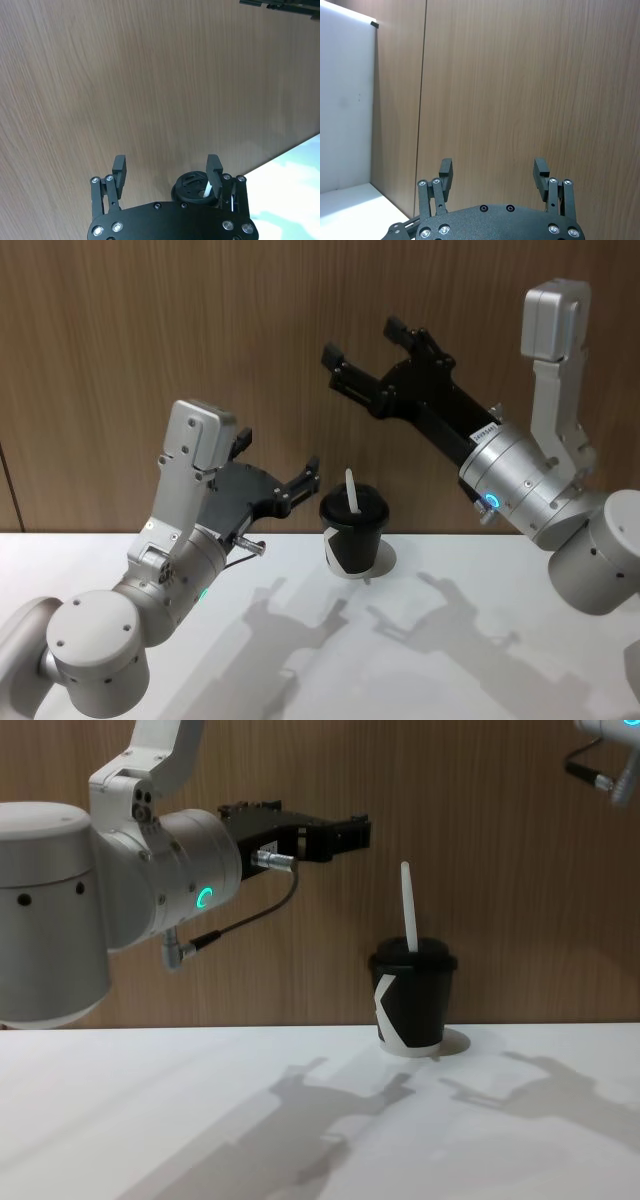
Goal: Pick up the straw with one hand, pass it to the other hand, and insert it into the cup.
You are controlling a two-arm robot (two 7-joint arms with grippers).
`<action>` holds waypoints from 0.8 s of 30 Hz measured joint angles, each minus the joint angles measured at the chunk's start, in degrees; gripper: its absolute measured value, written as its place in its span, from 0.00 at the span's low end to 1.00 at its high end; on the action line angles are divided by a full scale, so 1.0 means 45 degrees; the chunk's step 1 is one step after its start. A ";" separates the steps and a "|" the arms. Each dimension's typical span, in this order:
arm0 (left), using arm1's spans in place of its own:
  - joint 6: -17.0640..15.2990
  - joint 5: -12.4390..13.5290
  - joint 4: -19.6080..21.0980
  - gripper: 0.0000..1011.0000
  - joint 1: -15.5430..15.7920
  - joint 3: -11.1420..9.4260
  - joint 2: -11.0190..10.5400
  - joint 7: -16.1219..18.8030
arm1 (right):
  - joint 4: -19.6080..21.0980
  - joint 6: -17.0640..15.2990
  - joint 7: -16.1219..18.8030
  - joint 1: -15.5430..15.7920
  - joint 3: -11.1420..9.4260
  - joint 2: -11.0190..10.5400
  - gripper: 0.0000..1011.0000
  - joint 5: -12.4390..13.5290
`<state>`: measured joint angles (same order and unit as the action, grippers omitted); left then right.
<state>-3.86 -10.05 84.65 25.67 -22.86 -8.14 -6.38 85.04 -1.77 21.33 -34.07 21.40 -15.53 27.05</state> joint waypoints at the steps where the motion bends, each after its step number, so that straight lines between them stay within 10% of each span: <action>1: -0.0002 0.0004 0.0000 0.99 -0.0001 0.0002 0.0003 0.0007 | 0.0001 -0.0002 -0.0005 0.0001 -0.0001 0.0000 0.99 0.0000; 24: -0.0015 0.0056 -0.0001 0.99 -0.0020 0.0027 0.0043 0.0111 | 0.0040 -0.0023 -0.0068 0.0016 -0.0022 -0.0001 0.99 -0.0013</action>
<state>-3.93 -9.80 84.65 25.58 -22.74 -7.95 -5.88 85.22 -1.88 21.03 -33.99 21.30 -15.54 26.99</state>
